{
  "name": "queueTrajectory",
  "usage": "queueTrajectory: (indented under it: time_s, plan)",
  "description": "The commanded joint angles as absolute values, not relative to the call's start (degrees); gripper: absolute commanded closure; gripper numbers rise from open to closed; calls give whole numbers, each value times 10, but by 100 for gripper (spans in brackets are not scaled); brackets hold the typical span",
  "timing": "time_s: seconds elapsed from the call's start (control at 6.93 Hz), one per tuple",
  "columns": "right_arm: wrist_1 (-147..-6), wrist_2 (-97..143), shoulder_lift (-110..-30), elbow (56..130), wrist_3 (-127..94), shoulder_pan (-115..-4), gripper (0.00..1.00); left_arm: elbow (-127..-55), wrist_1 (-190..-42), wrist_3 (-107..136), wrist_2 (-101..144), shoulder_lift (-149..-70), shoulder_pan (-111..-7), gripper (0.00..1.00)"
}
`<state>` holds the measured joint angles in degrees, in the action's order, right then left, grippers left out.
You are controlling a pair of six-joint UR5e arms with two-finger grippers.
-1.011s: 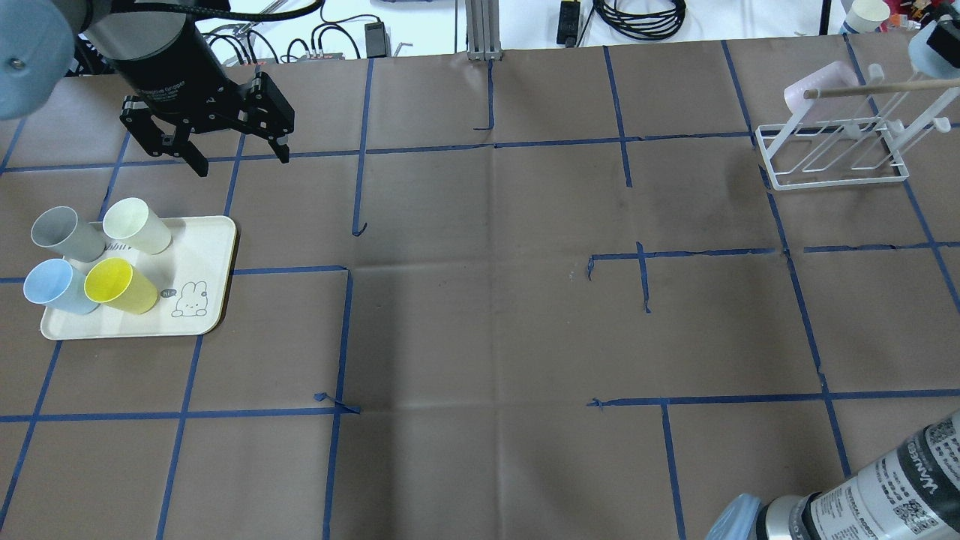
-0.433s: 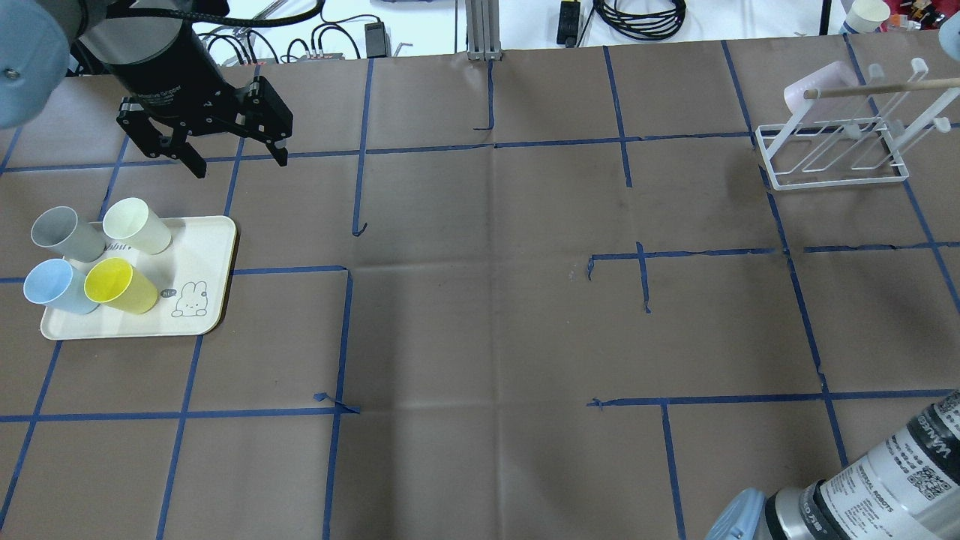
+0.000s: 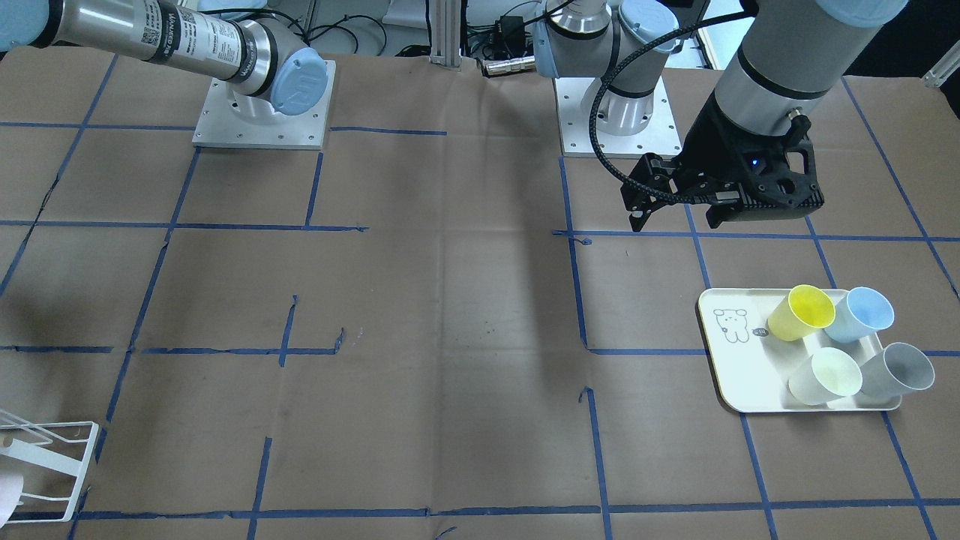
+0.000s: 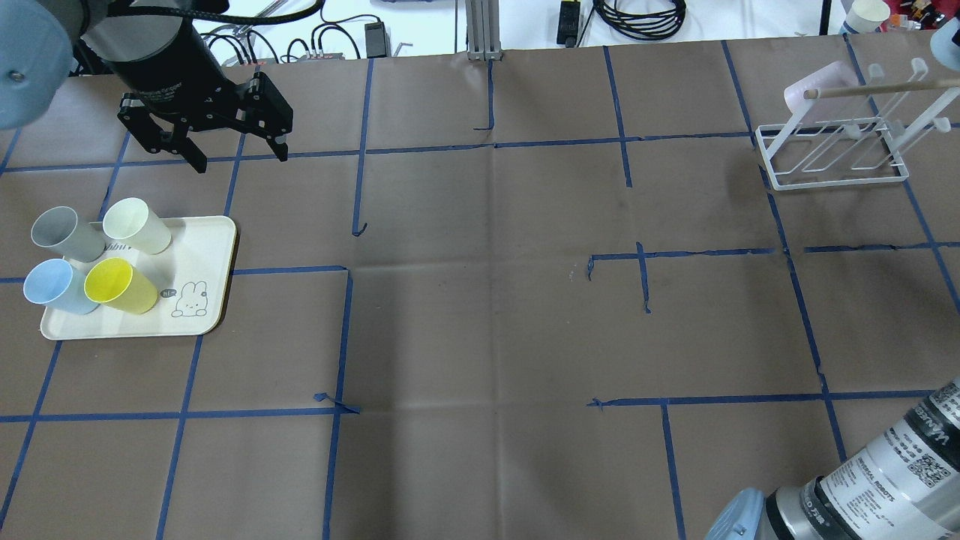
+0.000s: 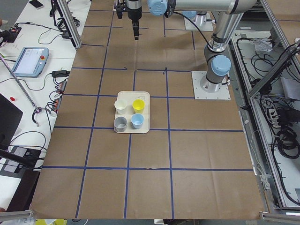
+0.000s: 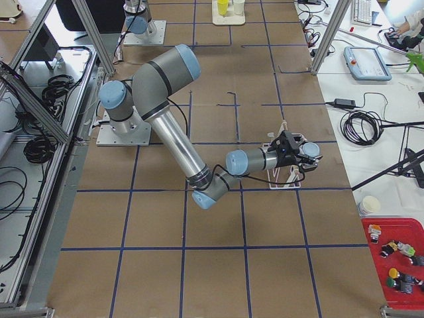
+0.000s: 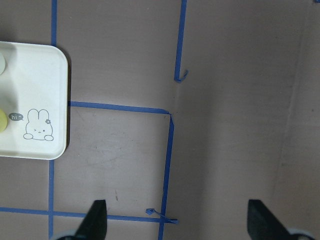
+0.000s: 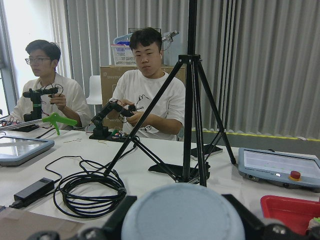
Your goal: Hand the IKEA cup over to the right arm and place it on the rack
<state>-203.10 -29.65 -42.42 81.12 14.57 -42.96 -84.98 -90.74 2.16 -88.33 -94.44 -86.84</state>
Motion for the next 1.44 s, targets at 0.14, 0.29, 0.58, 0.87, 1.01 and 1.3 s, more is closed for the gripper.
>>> queueTrajectory:
  time_s: [0.14,0.29,0.58,0.87,1.01,1.3]
  plan:
    - [-2029,-296,-403,794,143,-436,67,-850,-904,23,-883,-944,-867,1]
    - [-2030,-295,-403,796,143,-439,67,-850,-904,23,-883,-947,-867,1]
    - [-2030,-294,-395,797,143,-449,67,-850,-904,23,-883,-945,-868,1]
    - [-2031,-293,-392,799,143,-449,67,-850,-904,22,-884,-943,-867,1]
    - [-2032,-293,-385,798,143,-449,67,-850,-904,22,-884,-943,-867,1]
    - [-2033,-293,-381,800,143,-449,67,-850,-896,21,-898,-943,-868,1]
